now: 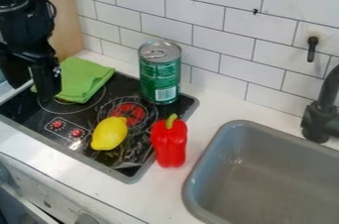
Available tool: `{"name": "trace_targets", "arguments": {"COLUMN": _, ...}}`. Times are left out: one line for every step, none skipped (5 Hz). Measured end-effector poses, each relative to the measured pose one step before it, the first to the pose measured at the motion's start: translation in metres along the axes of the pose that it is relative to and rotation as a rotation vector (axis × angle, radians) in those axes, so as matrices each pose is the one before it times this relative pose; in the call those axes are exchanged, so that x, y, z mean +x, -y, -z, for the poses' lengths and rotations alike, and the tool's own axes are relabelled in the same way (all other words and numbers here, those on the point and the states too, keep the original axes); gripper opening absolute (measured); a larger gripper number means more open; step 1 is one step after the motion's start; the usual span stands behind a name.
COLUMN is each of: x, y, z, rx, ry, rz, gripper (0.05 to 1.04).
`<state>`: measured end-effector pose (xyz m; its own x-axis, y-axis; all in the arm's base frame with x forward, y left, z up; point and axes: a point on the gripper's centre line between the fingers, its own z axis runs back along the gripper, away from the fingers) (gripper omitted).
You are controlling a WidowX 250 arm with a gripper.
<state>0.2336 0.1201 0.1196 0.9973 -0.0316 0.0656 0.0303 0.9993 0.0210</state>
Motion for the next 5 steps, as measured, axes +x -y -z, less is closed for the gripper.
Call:
{"name": "trace_targets", "arguments": {"x": -0.00050, "y": 0.00066, "z": 0.00512, "rx": -0.0091, "ry": -0.0160, "rz": 0.0013, "gripper": 1.008}}
{"name": "trace_targets", "arguments": {"x": 0.01432, "y": -0.01114, "z": 0.00659, "rx": -0.0065, "ry": 0.0242, "rz": 0.0165, "gripper": 1.008}}
{"name": "trace_targets", "arguments": {"x": 0.02679, "y": -0.02756, "z": -0.00318, "rx": 0.0061, "ry": 0.0711, "rz": -0.0126, "gripper": 1.008}}
{"name": "trace_targets", "arguments": {"x": 0.02497, "y": -0.01417, "z": 0.00645, "rx": -0.0156, "ry": 0.0035, "rz": -0.0002, "gripper": 1.008}}
{"name": "trace_targets", "arguments": {"x": 0.02118, "y": -0.00651, "z": 0.01196, "rx": -0.0388, "ry": 0.0245, "rz": -0.0078, "gripper": 1.008}}
